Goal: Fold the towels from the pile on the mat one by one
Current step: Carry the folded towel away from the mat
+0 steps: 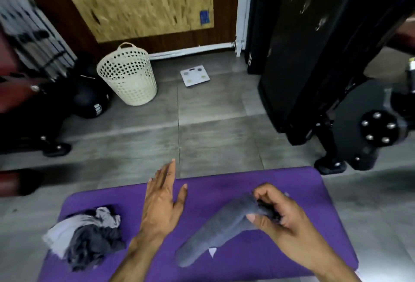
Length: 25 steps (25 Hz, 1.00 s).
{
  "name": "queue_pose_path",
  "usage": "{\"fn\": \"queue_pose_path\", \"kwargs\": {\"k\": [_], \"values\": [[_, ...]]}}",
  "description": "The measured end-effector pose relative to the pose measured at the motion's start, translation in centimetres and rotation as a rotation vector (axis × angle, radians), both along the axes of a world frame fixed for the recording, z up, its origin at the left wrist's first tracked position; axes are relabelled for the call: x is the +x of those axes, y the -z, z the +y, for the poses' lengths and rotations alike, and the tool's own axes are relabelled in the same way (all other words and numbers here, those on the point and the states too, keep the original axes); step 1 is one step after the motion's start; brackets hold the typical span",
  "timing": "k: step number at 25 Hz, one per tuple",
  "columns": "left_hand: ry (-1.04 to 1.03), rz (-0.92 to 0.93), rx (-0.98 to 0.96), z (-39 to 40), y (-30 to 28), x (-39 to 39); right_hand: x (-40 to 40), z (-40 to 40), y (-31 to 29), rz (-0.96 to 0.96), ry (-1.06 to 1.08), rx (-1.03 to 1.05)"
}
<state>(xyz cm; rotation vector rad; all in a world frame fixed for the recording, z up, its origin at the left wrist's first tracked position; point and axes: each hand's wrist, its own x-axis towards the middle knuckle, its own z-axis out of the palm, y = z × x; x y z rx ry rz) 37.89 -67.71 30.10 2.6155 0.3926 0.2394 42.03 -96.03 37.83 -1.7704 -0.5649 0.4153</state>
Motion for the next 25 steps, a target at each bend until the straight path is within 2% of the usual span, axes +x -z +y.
{"fn": "queue_pose_path", "kwargs": {"k": [2,4,9,18,25], "values": [[0.052,-0.021,-0.009,-0.5,-8.1,-0.5,-1.2,-0.3,-7.8,0.009,0.051,0.034],[0.080,-0.038,-0.024,-0.6,-13.7,-1.7,-2.6,-0.2,-14.4,0.000,0.063,0.056],[0.062,-0.068,-0.104,-0.1,-19.3,-4.2,-5.4,0.8,-22.0,-0.008,0.087,0.074],[0.168,-0.081,-0.187,4.3,-25.2,-4.5,-9.1,6.1,-26.8,-0.068,0.148,0.090],[0.237,-0.094,-0.180,4.1,-27.9,5.1,-2.4,5.7,-26.9,0.090,0.262,0.224]]}}
